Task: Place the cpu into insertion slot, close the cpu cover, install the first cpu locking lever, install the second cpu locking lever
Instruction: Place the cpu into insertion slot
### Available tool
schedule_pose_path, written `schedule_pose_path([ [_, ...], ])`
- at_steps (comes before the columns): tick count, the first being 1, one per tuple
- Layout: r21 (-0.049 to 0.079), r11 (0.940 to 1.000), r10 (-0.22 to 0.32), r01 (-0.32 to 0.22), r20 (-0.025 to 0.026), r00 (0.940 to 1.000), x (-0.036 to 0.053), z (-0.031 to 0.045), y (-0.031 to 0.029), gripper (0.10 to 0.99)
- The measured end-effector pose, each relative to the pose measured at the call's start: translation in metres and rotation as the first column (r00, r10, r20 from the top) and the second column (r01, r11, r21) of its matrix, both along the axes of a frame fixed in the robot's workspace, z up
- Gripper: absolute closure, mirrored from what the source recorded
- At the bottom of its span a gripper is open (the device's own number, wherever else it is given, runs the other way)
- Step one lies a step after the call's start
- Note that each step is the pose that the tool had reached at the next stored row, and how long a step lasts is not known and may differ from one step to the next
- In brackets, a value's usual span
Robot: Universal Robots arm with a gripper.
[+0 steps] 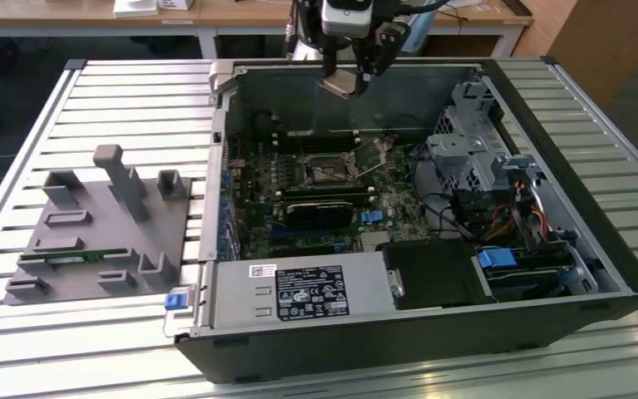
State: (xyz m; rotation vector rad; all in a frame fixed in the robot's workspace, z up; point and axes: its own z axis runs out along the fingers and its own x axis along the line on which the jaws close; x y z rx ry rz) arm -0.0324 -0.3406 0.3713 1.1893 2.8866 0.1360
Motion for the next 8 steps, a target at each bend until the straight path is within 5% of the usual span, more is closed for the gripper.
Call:
schedule_pose_path([
  [8,0.0,0.9896,-0.144,0.144,0.0,0.9896,0.0,-0.0012,0.0,0.545],
])
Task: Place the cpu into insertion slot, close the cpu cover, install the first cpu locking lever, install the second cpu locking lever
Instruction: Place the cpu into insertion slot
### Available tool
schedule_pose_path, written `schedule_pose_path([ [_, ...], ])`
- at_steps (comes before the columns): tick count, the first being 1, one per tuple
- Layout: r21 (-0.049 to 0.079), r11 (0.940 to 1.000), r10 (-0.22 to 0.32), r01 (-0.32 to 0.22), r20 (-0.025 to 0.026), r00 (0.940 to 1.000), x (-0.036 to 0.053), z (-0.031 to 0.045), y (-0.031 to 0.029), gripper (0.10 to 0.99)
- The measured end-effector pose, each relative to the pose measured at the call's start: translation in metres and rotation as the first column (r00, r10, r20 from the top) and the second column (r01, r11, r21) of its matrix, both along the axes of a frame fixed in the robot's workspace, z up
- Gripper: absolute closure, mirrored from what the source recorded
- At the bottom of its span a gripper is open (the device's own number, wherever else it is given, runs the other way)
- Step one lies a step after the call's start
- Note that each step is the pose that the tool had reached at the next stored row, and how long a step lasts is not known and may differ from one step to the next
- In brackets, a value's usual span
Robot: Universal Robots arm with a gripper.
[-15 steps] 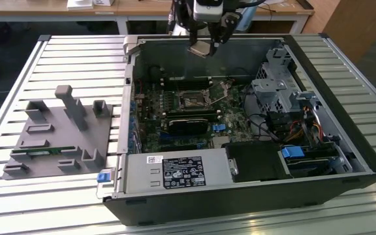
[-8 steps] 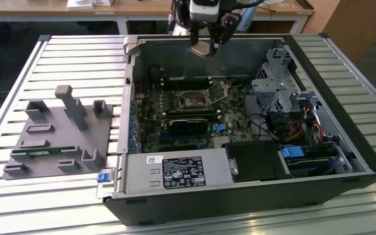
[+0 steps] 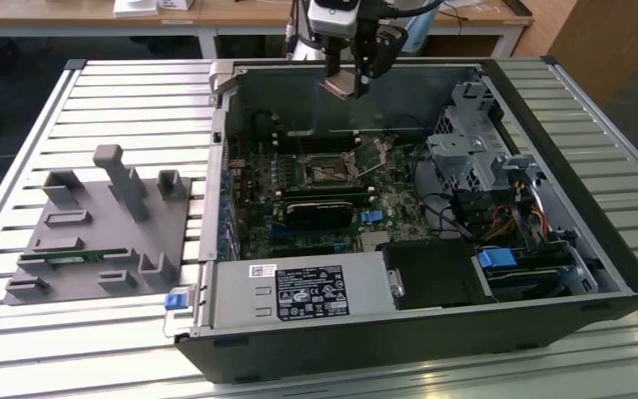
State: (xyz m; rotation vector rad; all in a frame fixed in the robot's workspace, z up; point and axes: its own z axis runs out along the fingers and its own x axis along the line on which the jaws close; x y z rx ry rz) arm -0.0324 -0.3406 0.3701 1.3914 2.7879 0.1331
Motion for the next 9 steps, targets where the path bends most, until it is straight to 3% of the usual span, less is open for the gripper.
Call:
schedule_pose_path([
  [3,0.0,0.9985,-0.054,0.054,0.0,0.9985,0.0,-0.0007,0.0,0.545],
  [9,0.0,0.9901,-0.141,0.141,0.0,0.9901,0.0,-0.0017,0.0,0.545],
])
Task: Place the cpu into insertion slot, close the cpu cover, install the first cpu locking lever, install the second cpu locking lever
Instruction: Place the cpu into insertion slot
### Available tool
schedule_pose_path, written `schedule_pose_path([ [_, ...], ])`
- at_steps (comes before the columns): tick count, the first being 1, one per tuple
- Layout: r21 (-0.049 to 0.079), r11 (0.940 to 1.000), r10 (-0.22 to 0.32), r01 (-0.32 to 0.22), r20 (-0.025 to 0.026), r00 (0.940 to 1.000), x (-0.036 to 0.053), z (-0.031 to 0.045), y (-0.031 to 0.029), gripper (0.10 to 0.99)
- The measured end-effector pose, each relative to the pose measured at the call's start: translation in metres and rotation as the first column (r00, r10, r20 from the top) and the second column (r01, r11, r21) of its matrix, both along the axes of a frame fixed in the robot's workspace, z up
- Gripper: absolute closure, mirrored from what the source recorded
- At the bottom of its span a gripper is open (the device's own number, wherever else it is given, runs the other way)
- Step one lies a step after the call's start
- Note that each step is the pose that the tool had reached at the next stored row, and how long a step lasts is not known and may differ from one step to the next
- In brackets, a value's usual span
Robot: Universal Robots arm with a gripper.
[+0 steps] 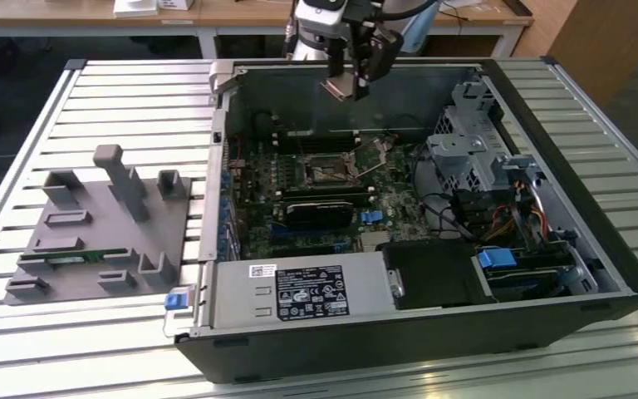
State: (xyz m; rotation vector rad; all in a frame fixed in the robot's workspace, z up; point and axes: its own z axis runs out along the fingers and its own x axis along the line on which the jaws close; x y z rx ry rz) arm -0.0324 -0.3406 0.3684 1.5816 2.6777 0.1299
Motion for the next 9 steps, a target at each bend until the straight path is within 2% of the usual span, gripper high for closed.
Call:
schedule_pose_path([
  [9,0.0,0.9982,-0.06,0.06,0.0,0.9982,0.0,-0.0014,0.0,0.545],
])
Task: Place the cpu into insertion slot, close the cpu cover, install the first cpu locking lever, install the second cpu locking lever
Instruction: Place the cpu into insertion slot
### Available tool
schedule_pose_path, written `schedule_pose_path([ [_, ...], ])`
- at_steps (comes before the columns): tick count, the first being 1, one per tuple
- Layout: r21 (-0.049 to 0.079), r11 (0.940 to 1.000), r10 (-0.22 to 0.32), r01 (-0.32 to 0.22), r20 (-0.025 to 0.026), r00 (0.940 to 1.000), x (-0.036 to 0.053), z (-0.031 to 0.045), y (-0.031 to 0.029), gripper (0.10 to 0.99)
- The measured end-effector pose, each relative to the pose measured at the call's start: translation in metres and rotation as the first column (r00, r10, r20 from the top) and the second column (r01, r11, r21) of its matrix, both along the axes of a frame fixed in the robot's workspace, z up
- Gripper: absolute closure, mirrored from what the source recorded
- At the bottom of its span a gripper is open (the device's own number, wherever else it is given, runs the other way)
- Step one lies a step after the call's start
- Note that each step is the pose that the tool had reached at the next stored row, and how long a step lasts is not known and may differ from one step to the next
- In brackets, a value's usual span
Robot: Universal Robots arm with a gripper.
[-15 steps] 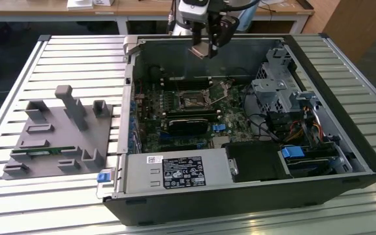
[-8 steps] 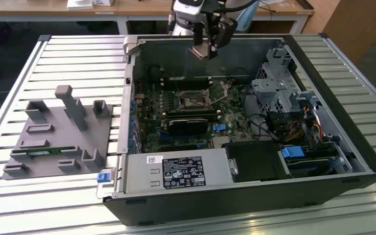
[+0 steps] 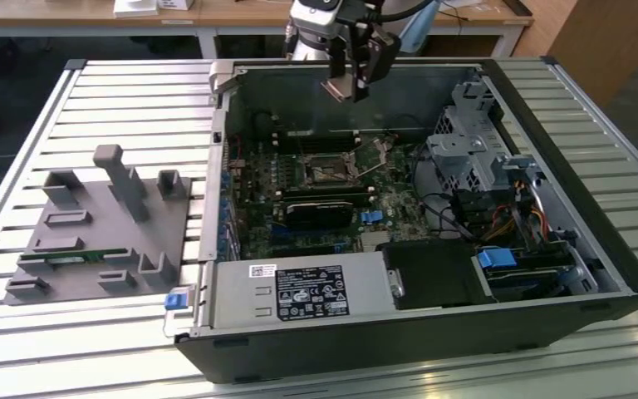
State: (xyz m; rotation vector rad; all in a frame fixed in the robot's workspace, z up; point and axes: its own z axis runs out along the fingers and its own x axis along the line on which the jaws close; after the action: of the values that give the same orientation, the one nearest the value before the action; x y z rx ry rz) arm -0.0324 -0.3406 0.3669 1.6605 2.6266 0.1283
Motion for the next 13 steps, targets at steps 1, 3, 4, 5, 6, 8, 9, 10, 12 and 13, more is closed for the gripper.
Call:
schedule_pose_path([
  [1,0.0,1.0,-0.005,0.005,0.0,1.0,0.0,-0.0002,0.0,0.545],
  [3,-0.002,0.9999,-0.011,0.011,0.0,0.9999,0.0,-0.0005,0.0,0.545],
  [4,-0.004,0.9999,-0.011,0.011,0.0,0.9999,0.0,-0.0006,0.0,0.545],
  [5,-0.006,0.9999,-0.011,0.011,0.0001,0.9999,0.0,-0.001,0.0,0.545],
  [6,-0.007,0.9999,-0.011,0.011,0.0,0.9999,0.0,-0.0013,0.0,0.545],
  [8,-0.01,0.9999,-0.012,0.012,0.0001,0.9999,0.0,-0.0022,0.0,0.545],
  [9,-0.01,0.9998,-0.014,0.014,0.0,0.9999,0.0,-0.0023,0.0,0.545],
  [10,-0.01,0.9998,-0.017,0.017,0.0,0.9999,0.0,-0.0024,0.0,0.545],
  [12,-0.01,0.9996,-0.025,0.025,0.0001,0.9997,0.0,-0.0028,0.0,0.545],
  [13,-0.01,0.9994,-0.032,0.032,0.0001,0.9995,0.0,-0.003,0.0,0.545],
])
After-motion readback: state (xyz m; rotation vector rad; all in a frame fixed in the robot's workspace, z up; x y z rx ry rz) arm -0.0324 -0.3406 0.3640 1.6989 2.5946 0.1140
